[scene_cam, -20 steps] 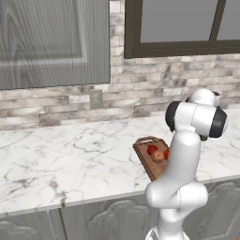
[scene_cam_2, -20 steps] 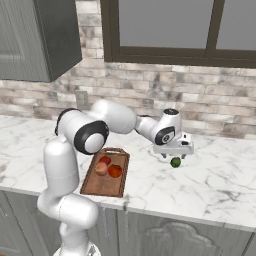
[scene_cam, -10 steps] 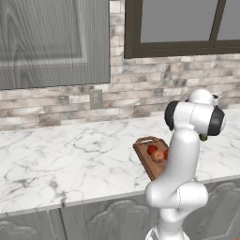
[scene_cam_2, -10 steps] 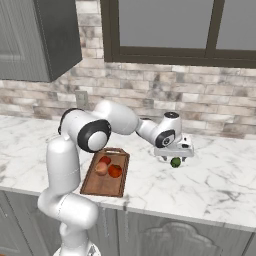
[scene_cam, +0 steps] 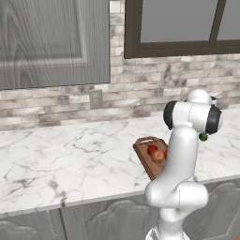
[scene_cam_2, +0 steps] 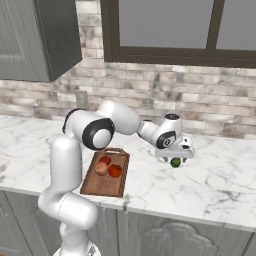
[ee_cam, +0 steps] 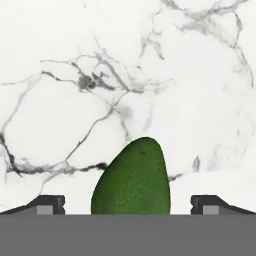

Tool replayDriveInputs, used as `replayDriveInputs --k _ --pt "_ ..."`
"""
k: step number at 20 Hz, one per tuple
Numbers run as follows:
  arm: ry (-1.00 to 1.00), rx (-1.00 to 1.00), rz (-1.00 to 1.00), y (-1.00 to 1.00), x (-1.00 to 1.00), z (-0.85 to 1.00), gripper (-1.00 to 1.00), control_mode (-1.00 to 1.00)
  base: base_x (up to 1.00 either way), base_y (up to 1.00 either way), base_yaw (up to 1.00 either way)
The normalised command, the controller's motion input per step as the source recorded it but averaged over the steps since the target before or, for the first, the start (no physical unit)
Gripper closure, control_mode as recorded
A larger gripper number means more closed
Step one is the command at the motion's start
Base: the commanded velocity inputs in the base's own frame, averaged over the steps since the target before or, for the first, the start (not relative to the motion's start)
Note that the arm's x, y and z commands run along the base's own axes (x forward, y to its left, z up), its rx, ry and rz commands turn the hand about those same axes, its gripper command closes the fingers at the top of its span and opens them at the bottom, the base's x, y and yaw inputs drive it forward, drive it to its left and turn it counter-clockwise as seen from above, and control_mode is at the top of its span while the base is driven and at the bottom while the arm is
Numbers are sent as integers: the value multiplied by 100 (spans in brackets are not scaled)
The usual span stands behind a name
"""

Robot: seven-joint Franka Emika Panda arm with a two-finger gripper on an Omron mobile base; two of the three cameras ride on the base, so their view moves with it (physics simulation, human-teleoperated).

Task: Place the avocado, onion, tomato, and bell pepper on the cutting board.

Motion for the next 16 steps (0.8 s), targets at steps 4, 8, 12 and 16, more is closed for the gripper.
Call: replayDriveInputs --k 4,8,12,16 --pt "0 0 0 -11 8 -13 -100 -100 0 0 0" --pt "0 0 0 -12 2 -14 100 -100 0 0 0" --pt "0 0 -2 -8 -6 -5 100 -100 0 0 0" --pt "0 2 -5 -3 -25 1 100 -100 0 0 0"
